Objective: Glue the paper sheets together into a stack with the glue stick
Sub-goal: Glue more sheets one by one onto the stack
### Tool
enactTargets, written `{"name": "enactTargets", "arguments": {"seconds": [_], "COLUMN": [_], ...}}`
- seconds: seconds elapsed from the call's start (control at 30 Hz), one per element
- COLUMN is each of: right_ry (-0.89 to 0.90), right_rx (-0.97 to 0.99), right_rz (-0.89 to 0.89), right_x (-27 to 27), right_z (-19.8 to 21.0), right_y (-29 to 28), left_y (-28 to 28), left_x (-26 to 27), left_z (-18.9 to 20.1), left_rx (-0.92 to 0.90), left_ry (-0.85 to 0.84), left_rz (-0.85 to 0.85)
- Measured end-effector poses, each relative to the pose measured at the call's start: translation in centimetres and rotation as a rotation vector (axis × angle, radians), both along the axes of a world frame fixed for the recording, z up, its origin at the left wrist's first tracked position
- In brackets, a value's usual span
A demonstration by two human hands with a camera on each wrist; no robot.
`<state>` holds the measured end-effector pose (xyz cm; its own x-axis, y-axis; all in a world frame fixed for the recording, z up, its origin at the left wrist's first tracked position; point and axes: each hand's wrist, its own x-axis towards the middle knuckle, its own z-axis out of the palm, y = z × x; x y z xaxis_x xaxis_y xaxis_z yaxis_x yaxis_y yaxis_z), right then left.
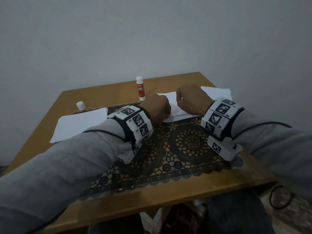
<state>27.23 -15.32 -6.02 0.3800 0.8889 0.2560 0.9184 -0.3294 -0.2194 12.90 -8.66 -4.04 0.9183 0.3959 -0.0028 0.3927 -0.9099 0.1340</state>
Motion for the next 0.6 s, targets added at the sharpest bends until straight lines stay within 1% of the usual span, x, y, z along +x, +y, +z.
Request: {"name": "enactTargets", "arguments": {"seconds": [0.17, 0.43, 0.6], "right_ry": [-0.003, 0.022, 0.053], "right_rx": [0.020, 0.029, 0.033], "right_rz": [-0.032, -0.058, -0.043], "right_x": [0.2, 0.3, 0.3], "right_z": [0.1, 0.2, 0.3], "right_y": [0.1, -0.1, -0.2], "left_y": [-0.4, -0.3, -0.6], "left_x": [-0.3, -1.1, -3.1], "left_z": [0.4, 0.5, 0.6], "left_rx": [0.160, 0.156, 0.173], "left_ry": [-0.041, -0.052, -0.014], "left_rz": [-0.021, -0.044, -0.060]}}
